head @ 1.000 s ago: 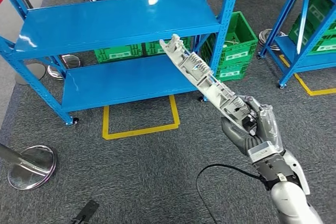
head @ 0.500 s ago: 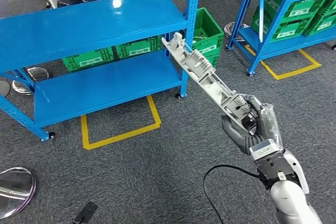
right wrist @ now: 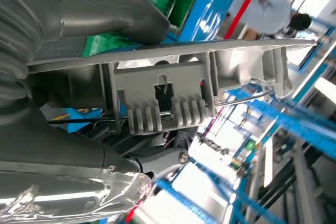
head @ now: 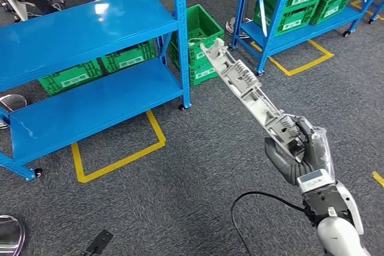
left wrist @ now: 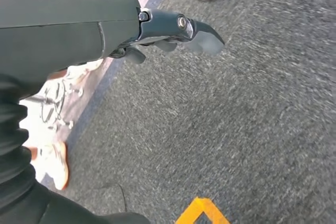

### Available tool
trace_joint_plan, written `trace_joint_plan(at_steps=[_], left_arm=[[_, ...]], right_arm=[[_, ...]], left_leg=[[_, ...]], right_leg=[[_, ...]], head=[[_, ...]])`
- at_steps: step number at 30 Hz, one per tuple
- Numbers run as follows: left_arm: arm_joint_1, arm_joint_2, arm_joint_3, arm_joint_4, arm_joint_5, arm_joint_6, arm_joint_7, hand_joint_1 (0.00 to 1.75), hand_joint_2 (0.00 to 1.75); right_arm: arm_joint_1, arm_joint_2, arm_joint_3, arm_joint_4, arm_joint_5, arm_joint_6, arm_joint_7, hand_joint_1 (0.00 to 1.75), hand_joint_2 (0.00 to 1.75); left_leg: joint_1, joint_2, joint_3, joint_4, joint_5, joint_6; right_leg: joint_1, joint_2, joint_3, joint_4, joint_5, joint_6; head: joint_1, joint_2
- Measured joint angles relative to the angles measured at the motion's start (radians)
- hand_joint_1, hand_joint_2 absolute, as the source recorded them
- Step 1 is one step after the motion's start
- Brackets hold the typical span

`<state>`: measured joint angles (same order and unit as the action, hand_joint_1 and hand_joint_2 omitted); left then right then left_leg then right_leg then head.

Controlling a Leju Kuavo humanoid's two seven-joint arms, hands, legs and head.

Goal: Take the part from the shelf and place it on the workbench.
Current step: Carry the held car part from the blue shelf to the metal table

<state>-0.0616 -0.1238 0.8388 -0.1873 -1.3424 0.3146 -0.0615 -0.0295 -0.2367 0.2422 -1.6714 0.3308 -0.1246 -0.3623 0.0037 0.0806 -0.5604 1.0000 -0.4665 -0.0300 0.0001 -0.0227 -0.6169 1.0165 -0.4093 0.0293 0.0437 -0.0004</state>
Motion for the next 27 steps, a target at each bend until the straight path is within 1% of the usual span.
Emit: trace_joint_plan(at_steps=[1,2,3,4,5,6,7,8,9,10,11,12,13,14,15,16,17,18,19,20,21,22,23,24,25,26,27], left_arm=[[-0.001,0.0,-0.002,0.0,-0.005,-0.002,0.001,0.0,1.75],[0.0,0.001,-0.004,0.0,-0.009,-0.004,0.002,0.0,1.75],[0.001,0.001,-0.006,0.0,-0.012,-0.005,0.002,0.0,1.75],[0.003,0.001,-0.007,0.0,-0.012,-0.007,0.003,0.0,1.75],[0.005,0.001,-0.008,0.0,-0.013,-0.007,0.004,0.0,1.75],[0.006,0.001,-0.009,0.0,-0.013,-0.007,0.004,0.0,1.75],[0.006,0.002,-0.009,0.0,-0.013,-0.007,0.004,0.0,1.75],[0.005,0.003,-0.009,0.0,-0.014,-0.007,0.003,0.0,1.75],[0.004,0.004,-0.01,0.0,-0.017,-0.008,0.001,0.0,1.75],[0.003,0.004,-0.011,0.0,-0.021,-0.008,-0.002,0.0,1.75],[0.003,0.005,-0.013,0.0,-0.028,-0.009,-0.007,0.0,1.75],[0.003,0.005,-0.016,0.0,-0.034,-0.009,-0.012,0.0,1.75],[0.003,0.005,-0.019,0.0,-0.04,-0.009,-0.016,0.0,1.75],[0.002,0.005,-0.023,0.0,-0.045,-0.007,-0.02,0.0,1.75],[-0.001,0.006,-0.027,0.0,-0.05,-0.004,-0.022,0.0,1.75],[-0.004,0.007,-0.03,0.0,-0.054,0.0,-0.023,0.0,1.75],[-0.007,0.008,-0.033,0.0,-0.057,0.003,-0.024,0.0,1.75],[-0.009,0.011,-0.035,0.0,-0.058,0.006,-0.024,0.0,1.75],[-0.01,0.012,-0.035,0.0,-0.059,0.008,-0.025,0.0,1.75],[-0.011,0.013,-0.037,0.0,-0.059,0.009,-0.028,0.0,1.75],[-0.013,0.014,-0.038,0.0,-0.06,0.01,-0.031,0.0,1.75],[-0.017,0.013,-0.04,0.0,-0.06,0.01,-0.034,0.0,1.75],[-0.022,0.013,-0.042,0.0,-0.061,0.011,-0.037,0.0,1.75],[-0.028,0.013,-0.043,0.0,-0.061,0.011,-0.039,0.0,1.75],[-0.032,0.013,-0.043,0.0,-0.061,0.012,-0.041,0.0,1.75],[-0.035,0.013,-0.043,0.0,-0.06,0.012,-0.044,0.0,1.75],[-0.036,0.013,-0.043,0.0,-0.058,0.013,-0.046,0.0,1.75]], right_arm=[[0.012,0.0,-0.004,-0.01,0.0,-0.005,-0.001,1.75,1.75],[0.022,0.0,-0.007,-0.018,0.001,-0.008,-0.001,1.75,1.75],[0.031,0.001,-0.009,-0.025,0.001,-0.01,-0.002,1.75,1.75],[0.039,0.001,-0.01,-0.031,0.002,-0.011,-0.003,1.75,1.75],[0.047,0.001,-0.011,-0.035,0.003,-0.011,-0.004,1.75,1.75],[0.054,0.001,-0.012,-0.038,0.004,-0.011,-0.004,1.75,1.75],[0.061,0.001,-0.012,-0.041,0.004,-0.012,-0.004,1.75,1.75],[0.066,0.001,-0.013,-0.044,0.006,-0.013,-0.004,1.75,1.75],[0.07,0.001,-0.014,-0.048,0.007,-0.015,-0.004,1.75,1.75],[0.075,0.001,-0.015,-0.053,0.01,-0.017,-0.003,1.75,1.75],[0.081,0.001,-0.017,-0.06,0.014,-0.021,-0.002,1.75,1.75],[0.088,0.002,-0.019,-0.068,0.017,-0.025,-0.002,1.75,1.75],[0.097,0.002,-0.022,-0.075,0.02,-0.028,-0.001,1.75,1.75],[0.108,0.003,-0.026,-0.082,0.023,-0.031,-0.001,1.75,1.75],[0.118,0.003,-0.029,-0.088,0.026,-0.033,0.0,1.75,1.75],[0.124,0.004,-0.033,-0.092,0.028,-0.034,0.0,1.75,1.75],[0.127,0.004,-0.036,-0.096,0.03,-0.034,0.0,1.75,1.75],[0.128,0.005,-0.038,-0.098,0.031,-0.034,0.0,1.75,1.75],[0.13,0.006,-0.039,-0.099,0.033,-0.034,0.0,1.75,1.75],[0.132,0.008,-0.04,-0.101,0.034,-0.034,0.0,1.75,1.75],[0.135,0.009,-0.042,-0.102,0.036,-0.034,0.0,1.75,1.75],[0.137,0.009,-0.044,-0.104,0.037,-0.034,0.001,1.75,1.75],[0.139,0.01,-0.047,-0.107,0.039,-0.033,0.001,1.75,1.75],[0.14,0.01,-0.049,-0.111,0.041,-0.033,0.001,1.75,1.75],[0.141,0.01,-0.051,-0.116,0.044,-0.033,0.001,1.75,1.75],[0.142,0.01,-0.053,-0.122,0.046,-0.033,0.001,1.75,1.75],[0.144,0.01,-0.055,-0.126,0.048,-0.033,0.001,1.75,1.75]], left_leg=[[0.001,-0.018,-0.013,0.03,-0.022,-0.005],[0.002,-0.041,-0.036,0.082,-0.054,-0.007],[0.002,-0.06,-0.069,0.154,-0.089,-0.007],[0.002,-0.07,-0.103,0.223,-0.117,-0.006],[0.002,-0.074,-0.126,0.27,-0.129,-0.005],[0.002,-0.076,-0.134,0.282,-0.121,-0.005],[0.003,-0.078,-0.123,0.253,-0.093,-0.004],[0.005,-0.087,-0.096,0.194,-0.055,-0.004],[0.008,-0.112,-0.064,0.125,-0.02,-0.004],[0.012,-0.135,-0.036,0.063,0.001,-0.003],[0.015,-0.156,-0.019,0.024,0.01,-0.002],[0.016,-0.166,-0.011,0.006,0.01,0.001],[0.015,-0.158,-0.009,0.001,0.008,0.007],[0.015,-0.146,-0.009,0.001,0.01,0.013],[0.015,-0.135,-0.007,-0.001,0.012,0.021],[0.016,-0.124,-0.006,-0.003,0.014,0.027],[0.016,-0.112,-0.004,-0.005,0.014,0.031],[0.014,-0.101,-0.004,-0.005,0.013,0.034],[0.012,-0.088,-0.003,-0.004,0.011,0.036],[0.011,-0.074,-0.002,-0.004,0.01,0.037],[0.009,-0.061,-0.001,-0.004,0.009,0.037],[0.009,-0.049,0.001,-0.004,0.007,0.036],[0.008,-0.039,0.004,-0.004,0.005,0.033],[0.006,-0.03,0.007,-0.004,0.002,0.03],[0.002,-0.021,0.011,-0.004,-0.001,0.025],[-0.001,-0.013,0.013,-0.004,-0.003,0.021],[-0.003,-0.005,0.015,-0.006,-0.004,0.016]], right_leg=[[-0.002,0.009,0.0,-0.005,0.004,-0.007],[-0.004,0.018,0.001,-0.009,0.007,-0.012],[-0.004,0.029,0.0,-0.011,0.009,-0.016],[-0.004,0.04,-0.001,-0.011,0.01,-0.018],[-0.004,0.053,-0.002,-0.011,0.01,-0.019],[-0.004,0.067,-0.002,-0.011,0.011,-0.019],[-0.005,0.081,-0.002,-0.01,0.011,-0.018],[-0.006,0.096,-0.002,-0.009,0.012,-0.016],[-0.006,0.109,-0.004,-0.006,0.012,-0.012],[-0.006,0.122,-0.009,0.0,0.012,-0.007],[-0.007,0.134,-0.016,0.004,0.012,-0.001],[-0.008,0.145,-0.022,0.006,0.014,0.007],[-0.01,0.157,-0.026,0.006,0.016,0.014],[-0.011,0.155,-0.03,0.006,0.017,0.02],[-0.01,0.136,-0.038,0.017,0.01,0.026],[-0.008,0.107,-0.053,0.046,-0.006,0.03],[-0.007,0.072,-0.078,0.096,-0.033,0.034],[-0.008,0.046,-0.109,0.162,-0.065,0.038],[-0.01,0.035,-0.14,0.227,-0.091,0.041],[-0.011,0.03,-0.16,0.272,-0.105,0.042],[-0.012,0.028,-0.162,0.28,-0.099,0.043],[-0.012,0.024,-0.143,0.248,-0.077,0.042],[-0.011,0.014,-0.105,0.182,-0.045,0.04],[-0.007,-0.006,-0.063,0.112,-0.023,0.037],[-0.004,-0.022,-0.03,0.056,-0.007,0.03],[-0.001,-0.032,-0.011,0.022,-0.002,0.023],[0.003,-0.032,-0.007,0.012,-0.004,0.016]], head=[[-0.002,0.0],[-0.003,0.0],[-0.005,0.0],[-0.005,0.0],[-0.005,0.0],[-0.005,0.0],[-0.005,0.0],[-0.005,0.0],[-0.006,0.0],[-0.006,0.0],[-0.006,0.0],[-0.007,0.0],[-0.006,0.0],[-0.007,0.0],[-0.003,0.0],[0.002,0.0],[0.006,0.0],[0.011,0.0],[0.011,0.0],[0.011,0.0],[0.011,0.0],[0.011,0.0],[0.011,0.0],[0.011,0.0],[0.01,0.0],[0.009,0.0],[0.008,0.0]])
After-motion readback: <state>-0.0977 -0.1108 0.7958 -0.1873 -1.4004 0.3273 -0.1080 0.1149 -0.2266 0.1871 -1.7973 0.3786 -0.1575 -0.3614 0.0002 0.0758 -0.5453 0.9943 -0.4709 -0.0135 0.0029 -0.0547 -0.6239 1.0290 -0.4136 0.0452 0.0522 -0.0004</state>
